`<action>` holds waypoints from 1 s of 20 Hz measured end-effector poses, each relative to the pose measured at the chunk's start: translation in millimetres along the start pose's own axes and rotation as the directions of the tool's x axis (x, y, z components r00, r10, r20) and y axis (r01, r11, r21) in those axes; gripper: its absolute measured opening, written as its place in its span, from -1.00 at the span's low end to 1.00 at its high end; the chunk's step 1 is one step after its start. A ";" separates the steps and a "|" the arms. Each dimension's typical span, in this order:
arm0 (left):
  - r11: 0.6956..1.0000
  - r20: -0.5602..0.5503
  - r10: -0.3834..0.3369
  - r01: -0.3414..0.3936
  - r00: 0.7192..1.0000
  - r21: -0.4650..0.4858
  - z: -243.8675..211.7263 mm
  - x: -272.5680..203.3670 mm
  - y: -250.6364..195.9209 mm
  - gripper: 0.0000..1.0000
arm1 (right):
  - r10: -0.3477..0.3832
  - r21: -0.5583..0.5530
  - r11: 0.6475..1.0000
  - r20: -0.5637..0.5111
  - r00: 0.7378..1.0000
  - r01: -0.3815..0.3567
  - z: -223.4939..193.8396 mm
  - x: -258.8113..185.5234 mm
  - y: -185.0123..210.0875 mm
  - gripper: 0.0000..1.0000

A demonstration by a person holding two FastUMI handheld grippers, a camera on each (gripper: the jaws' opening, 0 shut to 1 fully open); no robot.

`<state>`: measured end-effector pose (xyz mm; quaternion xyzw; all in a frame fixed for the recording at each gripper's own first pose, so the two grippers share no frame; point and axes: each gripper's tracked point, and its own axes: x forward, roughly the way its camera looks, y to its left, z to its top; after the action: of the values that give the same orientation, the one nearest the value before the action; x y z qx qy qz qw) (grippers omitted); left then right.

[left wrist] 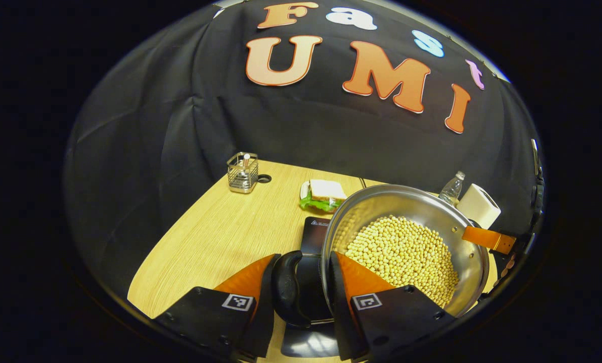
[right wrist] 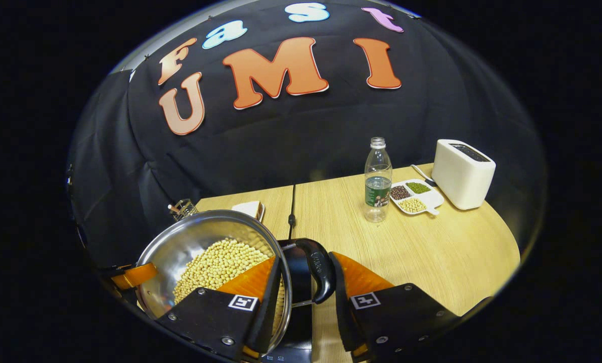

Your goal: First push the handle of the pot to place it horizontally, then grasp the pot with both hands and set it on the induction cooktop.

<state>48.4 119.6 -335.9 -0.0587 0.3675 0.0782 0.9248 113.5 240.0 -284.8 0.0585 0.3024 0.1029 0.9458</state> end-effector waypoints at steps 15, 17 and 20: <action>1.000 -0.080 0.003 -0.002 0.997 0.005 -8.7 12.0 3.7 0.23 | -0.023 -0.006 1.000 -0.110 0.994 0.023 -44.9 29.9 3.5 0.05; 1.000 -0.080 0.005 -0.004 0.997 0.010 -7.0 8.5 4.9 0.22 | -0.025 0.000 1.000 -0.104 0.994 0.025 -43.4 31.4 2.3 0.20; 1.000 -0.054 0.023 -0.022 0.998 0.015 0.8 7.3 5.4 0.31 | -0.017 0.008 1.000 -0.062 0.998 0.018 -28.4 23.7 3.4 0.14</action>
<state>53.2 125.8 -340.6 -0.0501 0.3938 0.0842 0.9140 115.2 250.2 -320.5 0.0567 0.3324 0.0950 0.9366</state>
